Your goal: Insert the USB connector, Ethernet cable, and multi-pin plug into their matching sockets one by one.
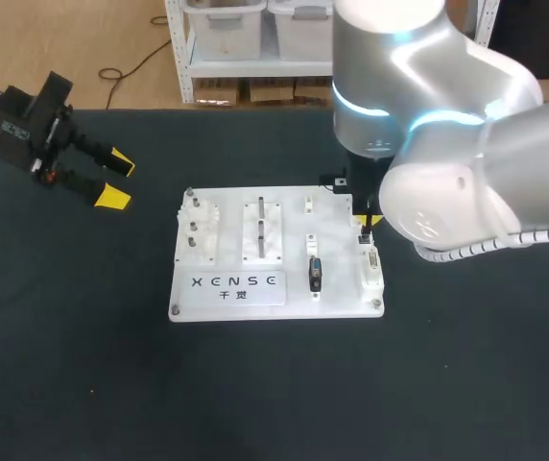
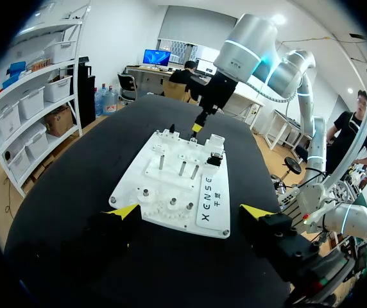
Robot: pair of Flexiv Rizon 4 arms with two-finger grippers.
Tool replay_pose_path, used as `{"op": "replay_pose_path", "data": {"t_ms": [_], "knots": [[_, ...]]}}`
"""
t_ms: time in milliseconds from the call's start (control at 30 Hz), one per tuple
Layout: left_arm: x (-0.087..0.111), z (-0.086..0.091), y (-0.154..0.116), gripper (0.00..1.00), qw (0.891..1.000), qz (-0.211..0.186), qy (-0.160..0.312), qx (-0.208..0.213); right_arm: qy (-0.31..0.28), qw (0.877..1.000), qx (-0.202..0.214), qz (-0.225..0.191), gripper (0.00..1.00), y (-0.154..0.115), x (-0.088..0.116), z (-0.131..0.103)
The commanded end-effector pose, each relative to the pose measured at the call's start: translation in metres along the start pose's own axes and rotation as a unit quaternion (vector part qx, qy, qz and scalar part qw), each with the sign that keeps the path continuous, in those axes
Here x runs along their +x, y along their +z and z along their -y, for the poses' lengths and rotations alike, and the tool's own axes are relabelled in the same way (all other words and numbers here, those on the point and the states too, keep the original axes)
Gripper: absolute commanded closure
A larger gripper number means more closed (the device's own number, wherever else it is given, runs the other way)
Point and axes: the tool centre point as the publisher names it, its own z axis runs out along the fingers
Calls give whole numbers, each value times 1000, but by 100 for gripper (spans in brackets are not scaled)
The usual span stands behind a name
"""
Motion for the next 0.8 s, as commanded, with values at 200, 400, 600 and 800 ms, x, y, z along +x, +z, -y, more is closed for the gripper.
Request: {"op": "replay_pose_path", "data": {"t_ms": [200, 400, 600, 800], "knots": [[1, 0, 0, 0, 1000, 1, 1, -1, -3, 1000, 9, -11, 100, 23, 6, -5], [1, 0, 0, 0, 1000, 1, 1, -1, -1, 1000, 19, -18, 100, 30, 9, -3], [1, 0, 0, 0, 1000, 1, 1, -1, 0, 1000, 11, 1, 91, 18, 3, -3], [1, 0, 0, 0, 1000, 1, 1, -1, -5, 999, 5, 43, 0, -9, -4, -8]]}}
